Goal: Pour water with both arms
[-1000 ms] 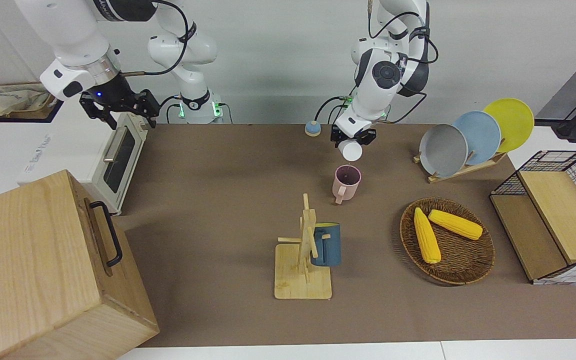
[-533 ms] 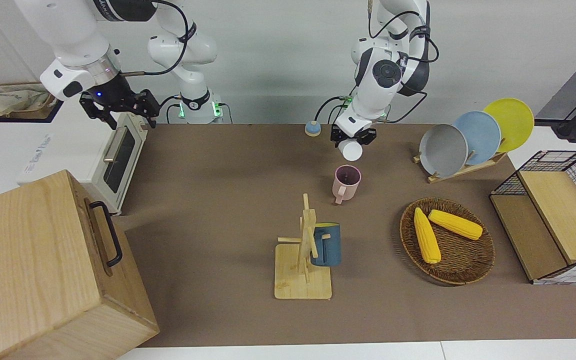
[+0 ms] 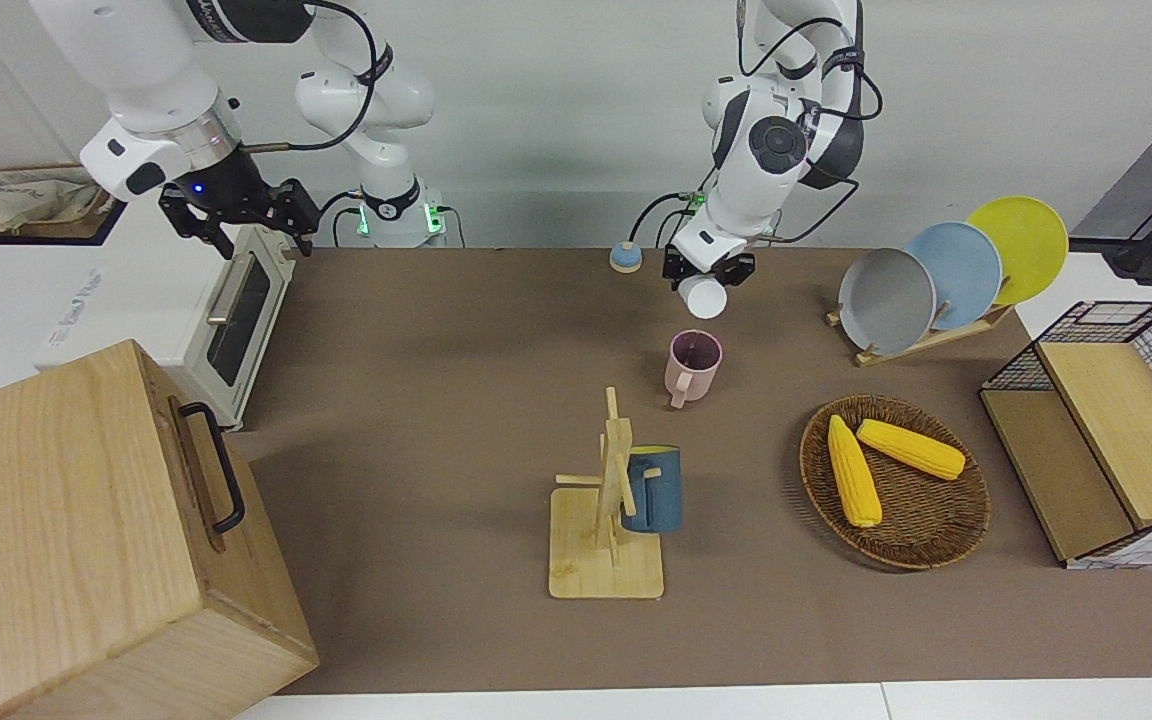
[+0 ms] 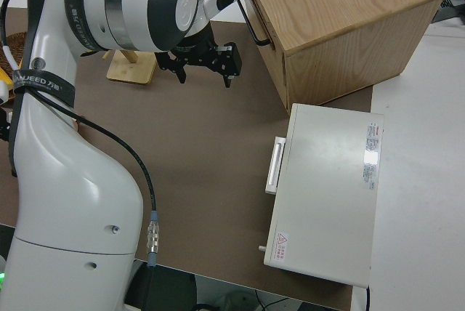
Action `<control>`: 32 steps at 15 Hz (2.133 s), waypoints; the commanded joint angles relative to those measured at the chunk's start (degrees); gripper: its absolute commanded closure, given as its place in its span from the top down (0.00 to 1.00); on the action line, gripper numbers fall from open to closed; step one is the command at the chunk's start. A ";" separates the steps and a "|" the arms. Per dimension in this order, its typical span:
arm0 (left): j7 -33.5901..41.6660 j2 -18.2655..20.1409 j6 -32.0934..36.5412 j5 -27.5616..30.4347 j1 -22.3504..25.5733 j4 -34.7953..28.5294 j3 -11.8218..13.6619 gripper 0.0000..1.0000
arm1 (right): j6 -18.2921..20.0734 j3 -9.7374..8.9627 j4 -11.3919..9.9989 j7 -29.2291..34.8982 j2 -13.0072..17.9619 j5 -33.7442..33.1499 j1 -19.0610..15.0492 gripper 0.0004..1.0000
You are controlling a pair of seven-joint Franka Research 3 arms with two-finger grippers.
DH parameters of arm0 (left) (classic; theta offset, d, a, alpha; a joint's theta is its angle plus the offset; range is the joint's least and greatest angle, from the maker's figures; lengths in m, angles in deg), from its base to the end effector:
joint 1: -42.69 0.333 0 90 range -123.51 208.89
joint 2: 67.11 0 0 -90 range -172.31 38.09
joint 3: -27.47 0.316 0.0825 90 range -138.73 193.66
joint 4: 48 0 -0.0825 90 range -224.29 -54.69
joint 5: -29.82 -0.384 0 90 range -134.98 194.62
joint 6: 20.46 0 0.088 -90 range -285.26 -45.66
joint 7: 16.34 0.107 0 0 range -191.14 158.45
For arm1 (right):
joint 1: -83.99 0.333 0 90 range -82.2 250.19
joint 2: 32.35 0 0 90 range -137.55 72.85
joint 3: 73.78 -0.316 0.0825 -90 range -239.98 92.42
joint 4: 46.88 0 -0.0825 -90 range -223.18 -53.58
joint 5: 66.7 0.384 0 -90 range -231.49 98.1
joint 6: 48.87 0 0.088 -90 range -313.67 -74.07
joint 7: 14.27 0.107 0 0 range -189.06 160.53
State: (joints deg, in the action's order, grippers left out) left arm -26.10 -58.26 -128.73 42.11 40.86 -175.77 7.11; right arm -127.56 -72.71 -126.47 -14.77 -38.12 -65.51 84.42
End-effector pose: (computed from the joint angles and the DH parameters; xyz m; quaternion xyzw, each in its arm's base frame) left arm 0.4350 -0.1975 0.4190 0.9910 -0.0598 -0.1116 0.0425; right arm 0.5649 -0.0032 0.6359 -0.9983 -0.0002 0.0581 0.0099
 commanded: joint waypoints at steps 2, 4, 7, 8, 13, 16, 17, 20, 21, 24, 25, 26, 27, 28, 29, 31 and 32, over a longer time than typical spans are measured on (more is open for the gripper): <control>-2.36 -3.40 5.62 -2.80 0.34 5.78 0.23 0.00 | -0.24 -0.19 -1.36 -1.08 1.20 0.58 -0.33 0.99; -2.55 -3.40 5.79 -2.80 0.34 5.78 0.23 0.00 | -0.24 -0.19 -1.36 -1.08 1.20 0.58 -0.33 0.99; -2.63 -3.32 7.02 -2.80 0.25 5.78 0.15 0.00 | -0.24 -0.19 -1.36 -1.08 1.20 0.58 -0.33 0.99; -2.63 -3.23 7.37 -2.80 0.16 5.78 0.23 0.00 | -0.24 -0.19 -1.36 -1.08 1.20 0.58 -0.33 0.99; -2.98 -2.97 9.13 -2.80 -0.10 5.78 0.15 0.00 | -0.24 -0.19 -1.36 -1.08 1.20 0.58 -0.33 0.99; -3.25 -2.44 9.75 -2.71 -0.28 5.69 0.06 0.00 | -0.24 -0.19 -1.36 -1.08 1.20 0.58 -0.33 0.99; -3.34 -2.35 9.84 -2.71 -0.36 5.69 0.06 0.00 | -0.24 -0.19 -1.36 -1.08 1.20 0.58 -0.33 0.99; -3.34 -2.35 9.75 -2.71 -0.45 5.69 0.06 0.00 | -0.24 -0.19 -1.36 -1.08 1.20 0.58 -0.33 0.99; -3.42 -2.35 9.66 -2.62 -0.45 5.69 0.06 0.00 | -0.24 -0.19 -1.36 -1.08 1.20 0.58 -0.33 0.99; -4.04 -1.56 8.53 -2.27 -0.54 4.91 -0.03 0.00 | -0.24 -0.19 -1.36 -1.08 1.20 0.58 -0.33 0.99; -4.04 -0.78 8.09 -2.18 -0.45 4.29 -0.03 0.00 | -0.24 -0.19 -1.36 -1.08 1.20 0.58 -0.33 0.99; -4.04 -0.33 7.47 -2.10 -0.37 3.59 -0.03 0.00 | -0.24 -0.19 -1.36 -1.08 1.20 0.58 -0.33 0.99; -4.04 0.45 6.86 -2.01 -0.36 2.89 -0.03 0.00 | -0.24 -0.19 -1.36 -1.08 1.20 0.58 -0.33 0.99; -4.04 1.16 5.63 -1.92 -0.45 1.92 -0.03 0.00 | -0.24 -0.19 -1.36 -1.08 1.20 0.58 -0.33 0.99; -4.04 2.12 4.14 -1.83 -0.54 0.78 -0.03 0.00 | -0.24 -0.19 -1.36 -1.08 1.20 0.58 -0.33 0.99; -4.04 4.67 -0.68 -0.78 -0.72 -2.81 -0.20 0.00 | -0.24 -0.19 -1.36 -1.08 1.20 0.58 -0.33 0.99; -3.95 6.25 -3.84 -0.78 -0.80 -5.01 -0.47 0.00 | -0.24 -0.19 -1.36 -1.08 1.20 0.58 -0.33 0.99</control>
State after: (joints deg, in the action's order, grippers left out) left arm -29.27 -58.83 -125.70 40.33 40.71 -173.92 6.90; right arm -127.56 -72.71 -126.47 -14.77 -38.11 -65.51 84.42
